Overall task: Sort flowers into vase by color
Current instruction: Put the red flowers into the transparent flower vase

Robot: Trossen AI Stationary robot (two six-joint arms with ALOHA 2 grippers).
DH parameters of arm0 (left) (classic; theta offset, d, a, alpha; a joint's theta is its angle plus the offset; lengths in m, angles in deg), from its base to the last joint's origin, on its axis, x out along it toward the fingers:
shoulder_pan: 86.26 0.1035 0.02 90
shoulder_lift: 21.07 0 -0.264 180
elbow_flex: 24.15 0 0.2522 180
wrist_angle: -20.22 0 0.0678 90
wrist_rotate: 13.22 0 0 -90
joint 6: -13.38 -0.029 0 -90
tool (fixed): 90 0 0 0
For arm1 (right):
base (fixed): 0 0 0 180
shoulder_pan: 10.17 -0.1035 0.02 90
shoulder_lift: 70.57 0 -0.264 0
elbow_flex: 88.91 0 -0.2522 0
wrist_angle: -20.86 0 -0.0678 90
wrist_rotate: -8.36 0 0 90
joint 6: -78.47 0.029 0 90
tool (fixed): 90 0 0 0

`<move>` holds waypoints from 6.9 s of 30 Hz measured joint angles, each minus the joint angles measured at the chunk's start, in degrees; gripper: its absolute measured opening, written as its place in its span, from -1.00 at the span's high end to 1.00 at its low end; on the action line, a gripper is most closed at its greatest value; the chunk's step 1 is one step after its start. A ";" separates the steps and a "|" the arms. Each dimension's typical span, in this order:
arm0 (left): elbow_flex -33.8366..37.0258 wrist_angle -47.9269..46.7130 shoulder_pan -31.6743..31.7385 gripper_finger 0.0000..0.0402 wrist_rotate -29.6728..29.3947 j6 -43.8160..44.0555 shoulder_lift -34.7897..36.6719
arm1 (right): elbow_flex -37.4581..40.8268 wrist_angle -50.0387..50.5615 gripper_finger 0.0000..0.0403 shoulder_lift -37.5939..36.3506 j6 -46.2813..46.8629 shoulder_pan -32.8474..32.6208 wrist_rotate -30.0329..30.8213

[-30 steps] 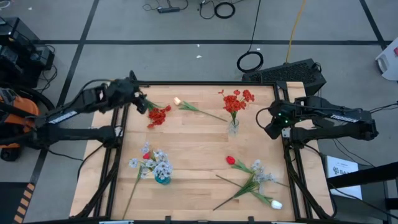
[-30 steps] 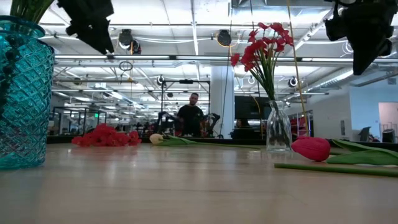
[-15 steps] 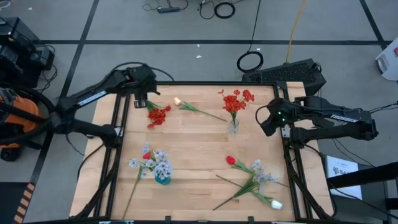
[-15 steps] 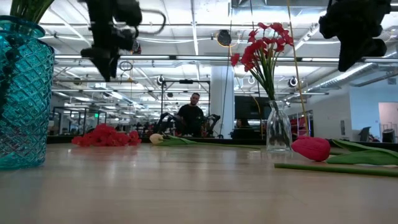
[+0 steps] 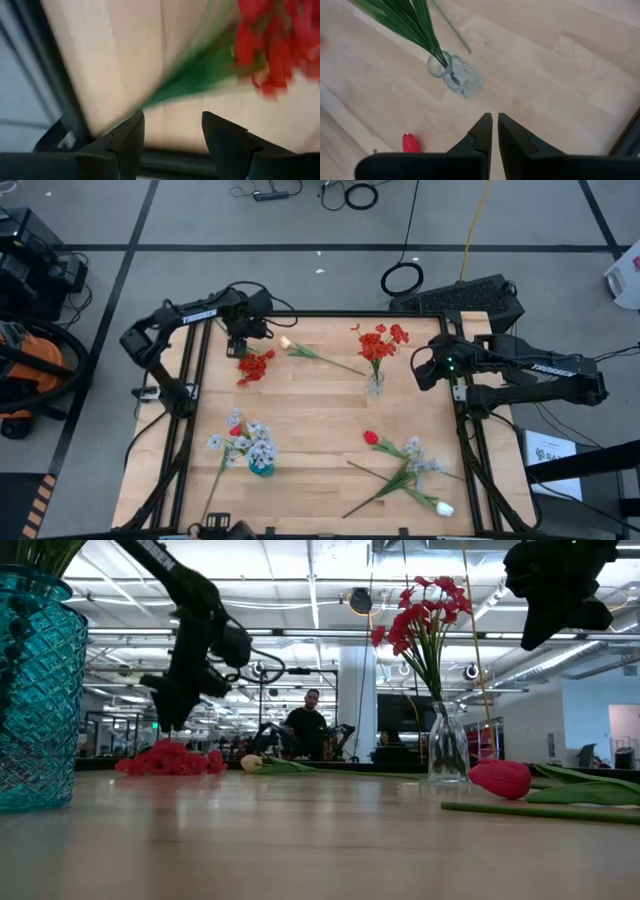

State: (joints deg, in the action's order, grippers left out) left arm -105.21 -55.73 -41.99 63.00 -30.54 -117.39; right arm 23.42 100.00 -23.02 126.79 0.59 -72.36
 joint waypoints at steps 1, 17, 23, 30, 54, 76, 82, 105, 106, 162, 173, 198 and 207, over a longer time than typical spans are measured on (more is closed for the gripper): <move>0.72 1.60 0.45 -0.02 0.29 -0.05 -0.24 | 0.00 -0.18 0.89 0.00 0.56 0.00 0.00; 7.34 9.34 2.27 -0.02 0.83 -11.86 -0.44 | 0.00 -0.97 0.89 0.00 3.47 0.02 1.38; 9.59 13.06 1.78 -0.02 0.44 -12.36 -1.50 | 0.00 -1.00 0.89 0.00 3.51 0.02 1.37; 9.53 13.05 1.81 0.05 3.72 -12.03 -5.58 | 0.00 -2.76 0.89 0.00 3.51 0.02 1.40; 6.56 -8.18 1.49 0.98 -2.42 -1.89 18.60 | 0.02 -4.41 0.89 0.02 1.55 0.02 1.68; -8.31 8.27 -3.27 0.95 32.00 37.22 34.18 | -3.59 -3.11 0.97 -3.53 1.05 -3.82 -6.12; -8.33 14.58 -10.36 0.95 33.62 45.05 32.87 | -6.36 -17.98 1.00 -2.03 -3.87 -10.32 -4.85; -8.31 37.50 -40.94 0.95 27.00 55.64 25.17 | -38.51 -19.72 1.00 35.02 -22.26 -26.14 11.62; -8.33 37.87 -42.03 0.95 26.34 55.62 24.99 | -40.36 -18.15 1.00 36.36 -22.33 -26.52 12.03; -8.29 39.15 -48.04 0.82 16.82 55.66 24.42 | -44.17 -30.73 0.95 51.07 -28.91 -23.02 11.82; -8.29 39.56 -48.00 0.32 16.83 55.60 24.53 | -44.15 -27.19 0.98 48.46 -22.61 -22.02 14.83; -2.01 43.83 -43.70 0.30 17.12 47.78 33.21 | -40.14 18.34 0.99 37.88 28.99 -41.13 42.67; 16.72 59.90 -42.69 0.30 17.61 55.24 41.92 | -24.82 -7.30 0.99 33.46 25.96 -42.24 35.79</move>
State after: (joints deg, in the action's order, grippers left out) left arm -88.49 4.17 -84.68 80.60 24.70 -75.46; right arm -1.40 92.69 10.43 152.75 -41.64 -36.57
